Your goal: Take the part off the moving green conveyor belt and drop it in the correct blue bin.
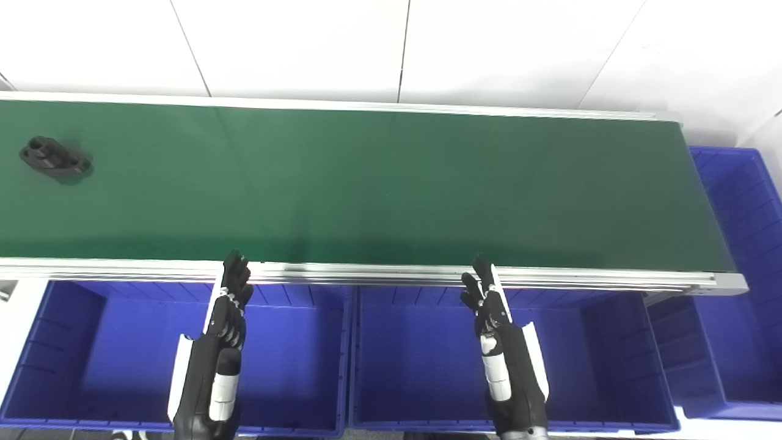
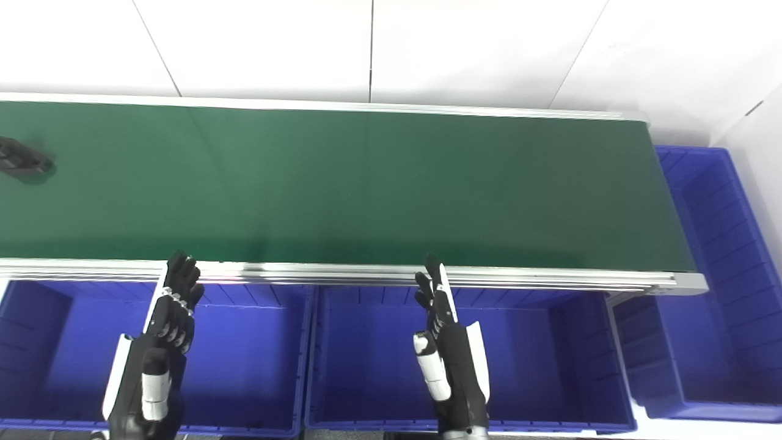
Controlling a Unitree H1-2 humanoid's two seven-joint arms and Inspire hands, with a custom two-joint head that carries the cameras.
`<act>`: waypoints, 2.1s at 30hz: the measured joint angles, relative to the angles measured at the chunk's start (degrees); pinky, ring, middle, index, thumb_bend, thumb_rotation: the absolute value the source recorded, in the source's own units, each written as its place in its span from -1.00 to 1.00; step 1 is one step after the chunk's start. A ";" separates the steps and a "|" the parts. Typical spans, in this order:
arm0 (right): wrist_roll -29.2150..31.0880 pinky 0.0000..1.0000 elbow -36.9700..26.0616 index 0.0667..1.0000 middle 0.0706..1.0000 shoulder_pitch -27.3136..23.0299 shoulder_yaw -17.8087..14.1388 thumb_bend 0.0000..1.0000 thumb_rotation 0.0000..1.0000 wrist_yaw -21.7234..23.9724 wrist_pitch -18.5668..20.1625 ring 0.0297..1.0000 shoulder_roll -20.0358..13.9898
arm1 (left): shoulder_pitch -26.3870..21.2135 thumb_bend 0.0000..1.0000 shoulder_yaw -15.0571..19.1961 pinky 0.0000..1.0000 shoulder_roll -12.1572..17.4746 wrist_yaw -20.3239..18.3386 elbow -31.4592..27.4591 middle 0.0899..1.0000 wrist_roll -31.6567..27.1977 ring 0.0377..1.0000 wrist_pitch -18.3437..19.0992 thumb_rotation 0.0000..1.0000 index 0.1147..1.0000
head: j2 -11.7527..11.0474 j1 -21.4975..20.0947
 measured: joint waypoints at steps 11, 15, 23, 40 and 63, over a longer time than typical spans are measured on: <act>-0.65 0.91 1.15 1.00 1.00 -0.18 -0.06 0.64 1.00 -0.11 0.00 0.96 0.07 | -0.37 0.44 0.22 1.00 0.04 -0.58 0.05 1.00 -0.01 1.00 1.14 0.97 1.00 | -0.18 0.17; -0.60 0.92 1.15 1.00 1.00 -0.18 -0.06 0.63 1.00 -0.09 0.00 0.98 0.06 | -0.44 0.43 0.22 1.00 0.05 -0.67 0.43 1.00 -0.01 1.00 1.13 0.97 1.00 | -0.26 0.17; -0.69 0.94 1.25 1.00 1.00 -0.19 -0.14 0.62 1.00 -0.10 -0.01 1.00 0.05 | -0.46 0.47 -0.21 1.00 0.03 -1.22 0.58 1.00 0.02 1.00 1.21 0.97 1.00 | -0.44 0.26; -0.53 0.94 1.60 1.00 1.00 -0.68 -0.17 0.61 1.00 0.07 0.00 0.99 -0.17 | -0.50 0.43 -0.39 1.00 0.04 -1.34 0.53 1.00 0.04 1.00 2.29 0.98 1.00 | -0.70 0.26; 0.55 0.94 2.65 1.00 1.00 -1.02 -0.09 0.60 1.00 0.16 0.00 0.97 -0.20 | -1.63 0.44 -0.56 1.00 1.10 -1.79 1.71 1.00 0.02 1.00 2.23 0.96 1.00 | -2.20 0.17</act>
